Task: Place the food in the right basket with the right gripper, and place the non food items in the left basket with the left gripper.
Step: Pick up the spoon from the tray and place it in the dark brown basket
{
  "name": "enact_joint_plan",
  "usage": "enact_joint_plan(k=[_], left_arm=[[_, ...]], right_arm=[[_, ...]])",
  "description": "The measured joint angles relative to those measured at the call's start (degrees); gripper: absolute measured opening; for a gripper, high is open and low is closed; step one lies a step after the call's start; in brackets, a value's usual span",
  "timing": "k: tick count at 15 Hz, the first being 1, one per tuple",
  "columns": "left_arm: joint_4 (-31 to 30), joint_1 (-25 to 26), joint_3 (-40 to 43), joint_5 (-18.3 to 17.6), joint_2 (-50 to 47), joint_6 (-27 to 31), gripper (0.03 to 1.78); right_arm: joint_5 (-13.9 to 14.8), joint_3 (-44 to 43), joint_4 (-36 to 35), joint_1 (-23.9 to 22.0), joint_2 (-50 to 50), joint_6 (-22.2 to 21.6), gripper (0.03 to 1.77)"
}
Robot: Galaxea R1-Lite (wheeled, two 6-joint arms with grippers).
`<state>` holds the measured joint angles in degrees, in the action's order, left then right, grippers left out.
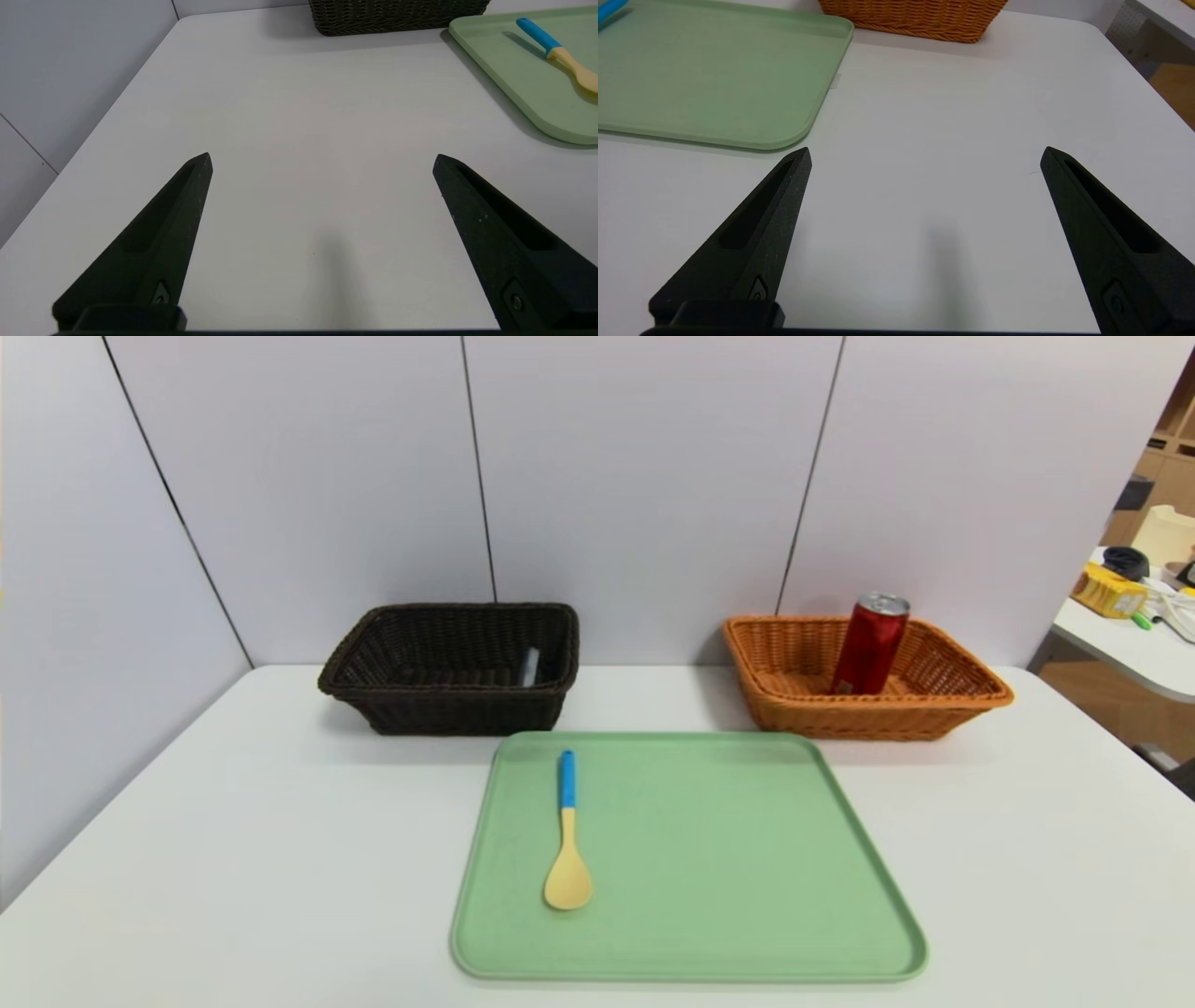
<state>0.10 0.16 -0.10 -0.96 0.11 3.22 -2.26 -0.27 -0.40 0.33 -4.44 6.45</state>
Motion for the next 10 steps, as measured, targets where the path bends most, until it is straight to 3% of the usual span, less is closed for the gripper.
enact_joint_plan(k=[10], left_arm=[[0.0, 0.0, 0.0, 0.0, 0.0, 0.02, 1.69]], right_arm=[[0.02, 0.2, 0.33, -0.17, 4.55, -2.44, 1.69]])
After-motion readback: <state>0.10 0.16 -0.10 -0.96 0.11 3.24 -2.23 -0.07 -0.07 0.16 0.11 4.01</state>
